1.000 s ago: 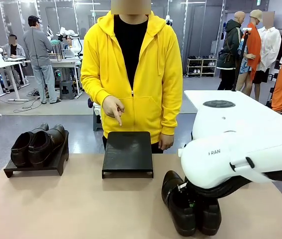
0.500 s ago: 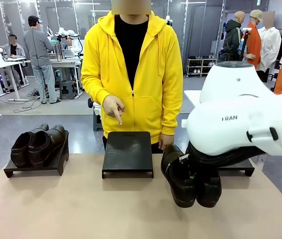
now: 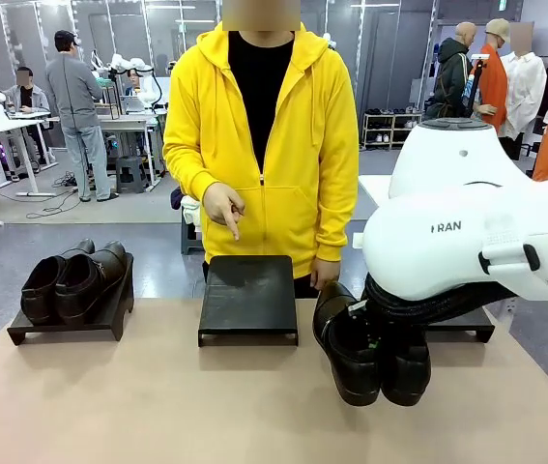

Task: Place the shoes on the stand as instructed by the person.
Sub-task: Pick up another pair of Shoes and place it on the Shoes Stand indicated by the person.

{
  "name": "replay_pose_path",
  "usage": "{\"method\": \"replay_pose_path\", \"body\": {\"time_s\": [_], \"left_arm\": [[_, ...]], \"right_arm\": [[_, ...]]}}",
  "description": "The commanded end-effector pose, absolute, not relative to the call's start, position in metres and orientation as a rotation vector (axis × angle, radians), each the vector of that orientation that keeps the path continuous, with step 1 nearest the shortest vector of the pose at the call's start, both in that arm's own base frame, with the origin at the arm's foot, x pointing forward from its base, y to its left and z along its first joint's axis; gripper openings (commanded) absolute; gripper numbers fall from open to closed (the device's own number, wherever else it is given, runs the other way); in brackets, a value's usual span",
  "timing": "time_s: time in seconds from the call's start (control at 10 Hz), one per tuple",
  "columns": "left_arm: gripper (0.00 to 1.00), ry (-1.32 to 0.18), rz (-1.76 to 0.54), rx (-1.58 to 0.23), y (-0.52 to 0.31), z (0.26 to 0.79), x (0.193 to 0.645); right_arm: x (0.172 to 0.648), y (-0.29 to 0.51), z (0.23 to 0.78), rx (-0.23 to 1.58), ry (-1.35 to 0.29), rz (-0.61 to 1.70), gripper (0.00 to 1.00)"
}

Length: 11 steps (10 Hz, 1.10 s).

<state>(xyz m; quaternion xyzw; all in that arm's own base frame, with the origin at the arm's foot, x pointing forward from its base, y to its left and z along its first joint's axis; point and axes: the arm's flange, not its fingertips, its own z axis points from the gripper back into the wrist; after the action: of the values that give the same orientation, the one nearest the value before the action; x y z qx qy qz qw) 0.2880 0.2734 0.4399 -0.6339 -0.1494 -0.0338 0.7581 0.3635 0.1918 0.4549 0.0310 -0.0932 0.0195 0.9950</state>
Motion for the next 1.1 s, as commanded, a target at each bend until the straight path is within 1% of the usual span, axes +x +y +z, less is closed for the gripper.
{"method": "replay_pose_path", "body": {"time_s": [0.0,0.2,0.3,0.4,0.6,0.8,1.0], "left_arm": [[1.0,-0.327,-0.083,-1.388,0.273,0.44,0.286],[1.0,-0.327,-0.083,-1.388,0.273,0.44,0.286],[1.0,-0.327,-0.083,-1.388,0.273,0.44,0.286],[1.0,-0.327,-0.083,-1.388,0.273,0.44,0.286],[1.0,-0.327,-0.083,-1.388,0.273,0.44,0.286],[1.0,-0.327,-0.083,-1.388,0.273,0.44,0.286],[1.0,-0.327,-0.083,-1.388,0.273,0.44,0.286]], "right_arm": [[0.365,0.193,0.463,0.065,-0.208,0.041,0.0],[0.365,0.193,0.463,0.065,-0.208,0.041,0.0],[0.363,0.192,0.455,0.062,-0.187,0.039,0.07],[0.373,0.209,0.465,0.041,-0.244,0.02,0.07],[0.394,0.251,0.495,0.04,-0.3,0.093,0.07],[0.42,0.284,0.515,-0.007,-0.323,0.126,0.07],[0.45,0.321,0.531,-0.007,-0.357,0.106,0.07]]}}
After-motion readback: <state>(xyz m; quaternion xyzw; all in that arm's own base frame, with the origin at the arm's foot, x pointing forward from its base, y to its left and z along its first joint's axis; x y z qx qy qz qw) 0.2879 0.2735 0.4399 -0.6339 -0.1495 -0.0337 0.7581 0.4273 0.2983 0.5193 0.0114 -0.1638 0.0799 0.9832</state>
